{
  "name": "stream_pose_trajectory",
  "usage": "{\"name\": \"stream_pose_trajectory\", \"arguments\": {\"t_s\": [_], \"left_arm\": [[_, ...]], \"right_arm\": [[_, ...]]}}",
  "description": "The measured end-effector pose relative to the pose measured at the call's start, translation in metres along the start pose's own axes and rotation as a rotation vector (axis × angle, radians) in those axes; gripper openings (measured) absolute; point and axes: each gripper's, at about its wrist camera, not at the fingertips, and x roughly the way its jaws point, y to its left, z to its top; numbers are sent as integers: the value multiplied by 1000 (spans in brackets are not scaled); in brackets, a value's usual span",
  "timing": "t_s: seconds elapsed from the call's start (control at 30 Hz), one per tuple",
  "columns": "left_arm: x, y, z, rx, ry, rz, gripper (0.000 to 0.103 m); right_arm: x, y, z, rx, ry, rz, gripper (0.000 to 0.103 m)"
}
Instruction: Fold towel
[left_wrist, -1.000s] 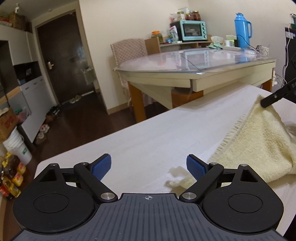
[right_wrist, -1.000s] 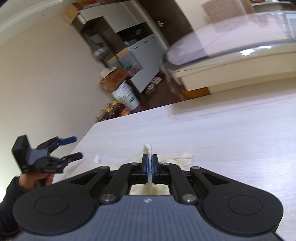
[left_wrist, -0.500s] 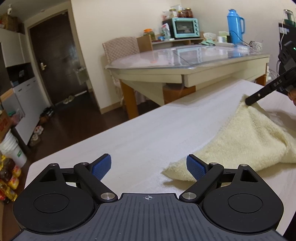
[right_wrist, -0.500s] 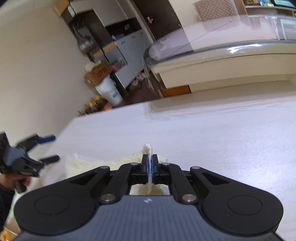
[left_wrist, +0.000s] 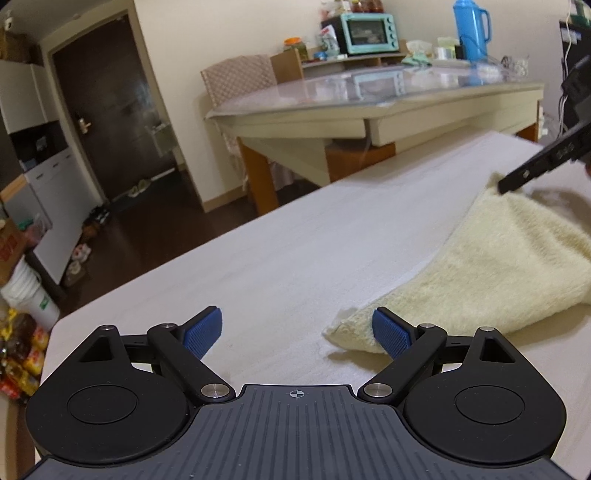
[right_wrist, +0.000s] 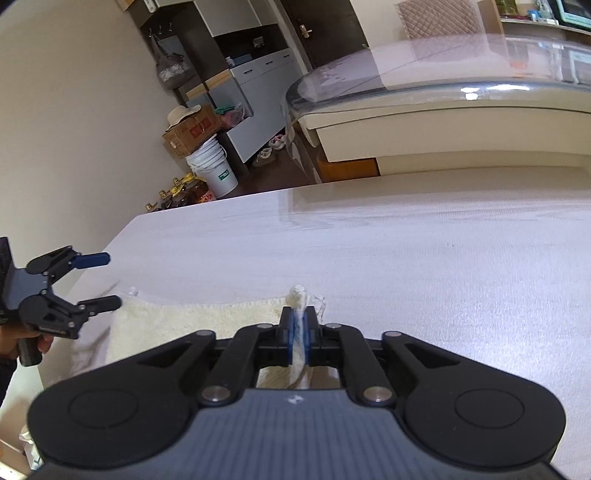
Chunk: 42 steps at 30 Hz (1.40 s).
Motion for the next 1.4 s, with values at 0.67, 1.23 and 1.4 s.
{"name": "stream_pose_trajectory", "arguments": {"t_s": [0.67, 1.23, 1.4], "left_arm": [[15, 5, 9, 27, 21, 62, 98], [18, 7, 10, 1, 39, 63, 99], [20, 8, 11, 3, 44, 60, 100]], "right_arm": [[-162, 132, -168, -682, 45, -88, 43], [-168, 59, -163, -110, 39, 15, 6], [-171, 40, -169, 33, 79, 46, 6]]}}
